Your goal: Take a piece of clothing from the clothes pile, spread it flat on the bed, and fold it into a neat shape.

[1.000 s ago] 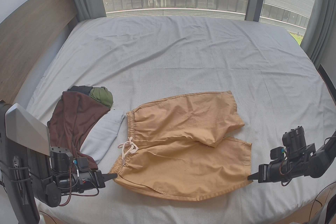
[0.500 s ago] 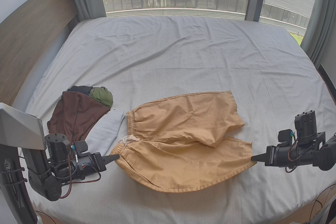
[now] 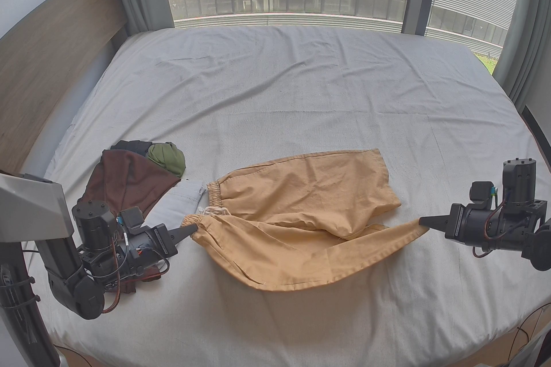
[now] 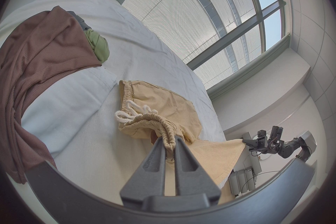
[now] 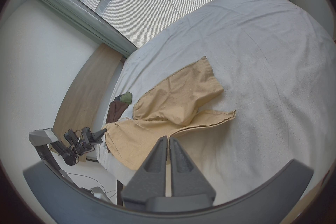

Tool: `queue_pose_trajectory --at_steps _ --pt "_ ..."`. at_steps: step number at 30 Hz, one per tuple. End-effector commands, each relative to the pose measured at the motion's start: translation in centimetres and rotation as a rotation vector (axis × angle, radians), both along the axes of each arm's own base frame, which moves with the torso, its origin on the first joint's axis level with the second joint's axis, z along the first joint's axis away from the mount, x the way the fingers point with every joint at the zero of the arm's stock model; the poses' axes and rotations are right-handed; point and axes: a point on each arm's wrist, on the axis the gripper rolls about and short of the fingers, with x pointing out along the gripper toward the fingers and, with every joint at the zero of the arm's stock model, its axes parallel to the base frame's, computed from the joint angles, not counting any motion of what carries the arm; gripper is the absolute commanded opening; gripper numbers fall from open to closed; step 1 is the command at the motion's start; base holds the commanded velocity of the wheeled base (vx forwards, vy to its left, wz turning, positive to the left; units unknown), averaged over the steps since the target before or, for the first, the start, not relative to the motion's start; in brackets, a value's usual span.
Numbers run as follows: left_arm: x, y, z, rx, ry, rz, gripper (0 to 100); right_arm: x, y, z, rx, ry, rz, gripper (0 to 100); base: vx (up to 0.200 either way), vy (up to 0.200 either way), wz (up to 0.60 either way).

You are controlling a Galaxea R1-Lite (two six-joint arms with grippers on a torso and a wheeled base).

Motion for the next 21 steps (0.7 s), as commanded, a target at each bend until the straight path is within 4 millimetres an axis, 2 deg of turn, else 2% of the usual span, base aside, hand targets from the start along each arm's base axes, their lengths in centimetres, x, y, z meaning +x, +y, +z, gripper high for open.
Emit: queue_pose_trajectory --at_steps 1,14,18,21 --pt "0.5 -0.1 0.2 -0.015 -0.01 0.007 0 0.4 0.0 0.1 0.023 -0.022 -0.017 0 0.0 0.0 0.0" --pt "1.3 -1.5 0.3 -0.043 -0.016 0.037 0 2.5 0.3 0.9 0.083 -0.098 -0.045 0 0.0 0.0 0.0" --pt "1.2 -1.6 0.2 -0.038 -0.012 0.044 0 2.4 0.0 -1.1 0.062 0.003 -0.059 0 0.0 0.0 0.0" --pt "1.2 -1.7 0.1 -0.037 -0.009 0.041 0 2.3 -0.2 -4.2 0.015 0.15 -0.063 0 0.0 0.0 0.0"
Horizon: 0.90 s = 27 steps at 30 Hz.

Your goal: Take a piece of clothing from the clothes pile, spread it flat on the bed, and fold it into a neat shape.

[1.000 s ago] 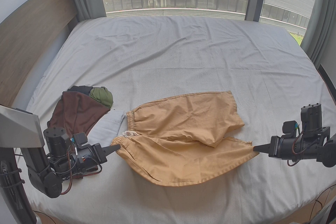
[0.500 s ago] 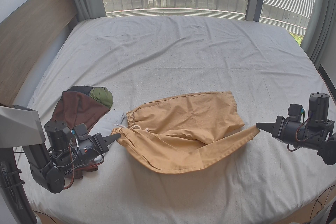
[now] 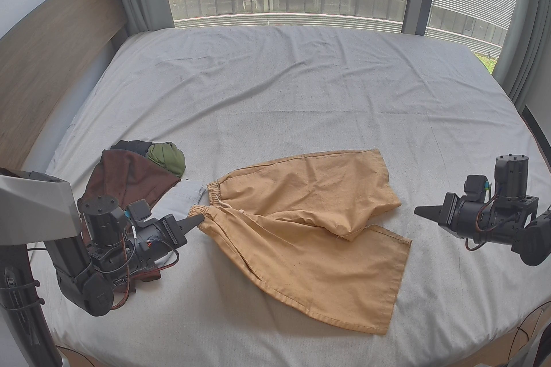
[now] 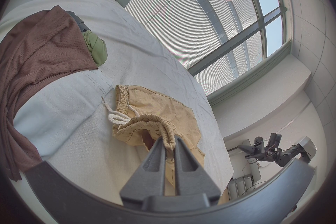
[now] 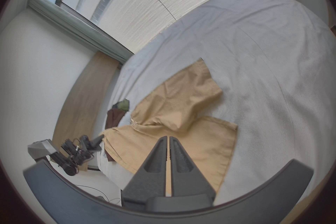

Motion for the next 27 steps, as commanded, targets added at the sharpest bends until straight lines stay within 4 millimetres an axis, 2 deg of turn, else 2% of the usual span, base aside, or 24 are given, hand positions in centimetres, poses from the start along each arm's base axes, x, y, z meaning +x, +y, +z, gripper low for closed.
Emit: queue_pose_trajectory --at_steps 1,4,5,9,12,13,14,22,27 --pt "-0.1 -0.1 -0.2 0.002 0.007 -0.005 0 -0.1 -0.3 -4.7 -0.064 0.2 0.006 0 0.0 0.0 0.0" --pt "-0.1 -0.2 -0.2 0.004 0.008 -0.007 0 -0.7 -0.9 -7.0 -0.131 0.268 0.033 0 0.0 0.0 0.0" --pt "-0.1 -0.2 -0.2 0.004 0.008 -0.007 0 -1.0 -1.0 -7.5 -0.143 0.283 0.041 100 0.0 0.0 0.0" --pt "-0.1 -0.2 -0.5 0.008 0.018 -0.007 0 -1.7 -0.7 -9.1 -0.186 0.359 0.036 100 0.0 0.0 0.0" --pt "-0.1 -0.2 -0.7 0.01 0.02 -0.006 0 -2.4 0.2 -10.9 -0.236 0.426 0.067 100 0.0 0.0 0.0" --pt "-0.1 -0.2 -0.7 0.01 0.02 -0.006 0 -2.4 0.2 -10.9 -0.236 0.426 0.067 100 0.0 0.0 0.0" --pt "-0.1 -0.2 -0.7 0.011 0.021 -0.005 0 -2.6 1.0 -11.8 -0.267 0.449 0.09 100 0.0 0.0 0.0" --pt "-0.1 -0.2 -0.7 0.013 0.02 -0.001 0 -3.5 3.1 -14.4 -0.359 0.514 0.114 100 0.0 0.0 0.0" --pt "-0.1 -0.2 -0.7 0.014 0.02 -0.001 0 -4.1 4.7 -14.8 -0.387 0.534 0.095 100 0.0 0.0 0.0"
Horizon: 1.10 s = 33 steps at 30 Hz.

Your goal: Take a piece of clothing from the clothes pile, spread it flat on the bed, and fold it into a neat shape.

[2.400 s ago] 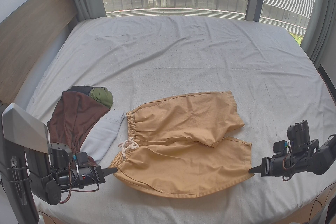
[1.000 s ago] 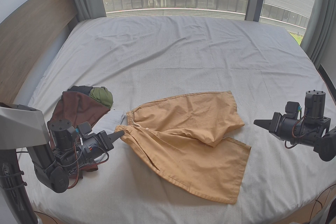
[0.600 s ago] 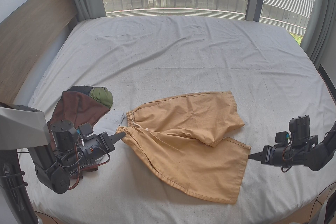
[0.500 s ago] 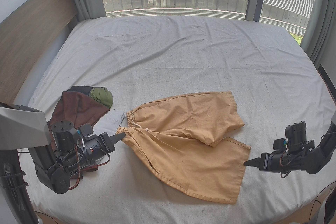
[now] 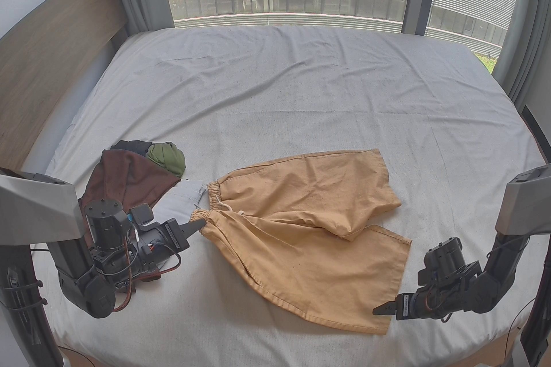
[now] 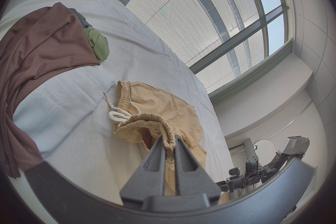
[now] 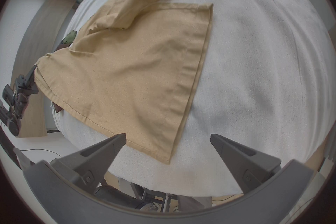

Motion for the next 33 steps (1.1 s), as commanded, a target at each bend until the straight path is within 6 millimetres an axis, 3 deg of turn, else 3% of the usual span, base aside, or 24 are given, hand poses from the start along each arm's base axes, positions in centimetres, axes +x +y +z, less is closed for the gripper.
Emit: queue_pose_trajectory --at_steps 1,7,31,32,33 --pt "0.0 0.0 -0.1 0.001 0.002 0.001 0 -0.7 1.3 -1.2 -0.024 0.049 0.01 100 0.0 0.0 0.0" --pt "0.0 0.0 0.1 0.0 -0.004 0.002 0 -1.3 3.4 -1.2 -0.048 0.04 -0.017 100 0.0 0.0 0.0" --pt "0.0 0.2 0.4 0.0 -0.013 0.009 0 -1.1 5.0 -1.3 -0.073 0.102 -0.076 100 0.0 0.0 0.0" --pt "-0.1 0.2 0.4 -0.001 -0.016 0.009 0 -1.1 5.0 -1.3 -0.072 0.101 -0.076 0 0.0 0.0 0.0" --pt "-0.2 0.2 0.6 -0.001 -0.017 0.008 0 -1.0 5.1 -1.3 -0.072 0.101 -0.076 0 0.0 0.0 0.0"
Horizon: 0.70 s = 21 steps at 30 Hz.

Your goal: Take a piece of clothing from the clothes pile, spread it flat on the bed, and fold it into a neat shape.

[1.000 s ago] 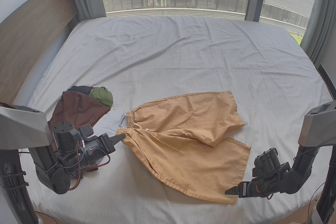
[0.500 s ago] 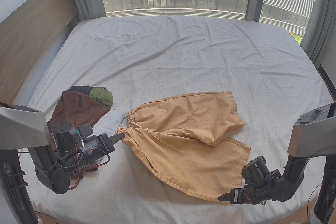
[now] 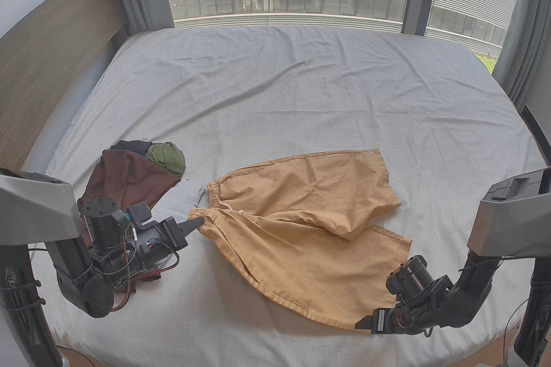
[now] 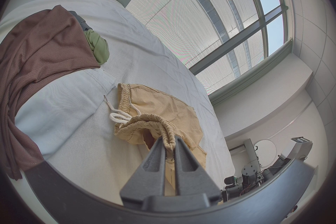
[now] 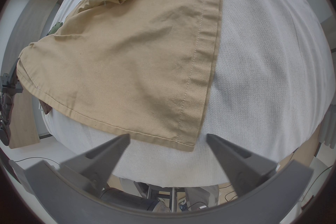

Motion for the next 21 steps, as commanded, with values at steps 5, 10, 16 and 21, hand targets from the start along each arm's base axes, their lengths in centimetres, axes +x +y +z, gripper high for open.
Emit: queue_pose_trajectory --at_steps 5,10,16,21 --pt "-0.2 0.1 0.4 -0.004 -0.008 0.0 0 0.3 0.3 0.2 0.008 -0.011 0.002 0 0.0 0.0 0.0" --pt "-0.2 0.1 0.3 -0.003 -0.005 0.0 0 0.3 0.1 0.2 0.014 -0.011 -0.009 0 0.0 0.0 0.0" --pt "-0.1 0.1 0.2 -0.003 -0.004 0.002 0 0.4 -0.4 0.1 0.022 -0.006 -0.043 0 0.0 0.0 0.0" --pt "0.0 0.0 0.0 -0.003 0.003 0.001 0 0.7 -1.0 2.2 0.106 -0.109 -0.061 0 0.0 0.0 0.0"
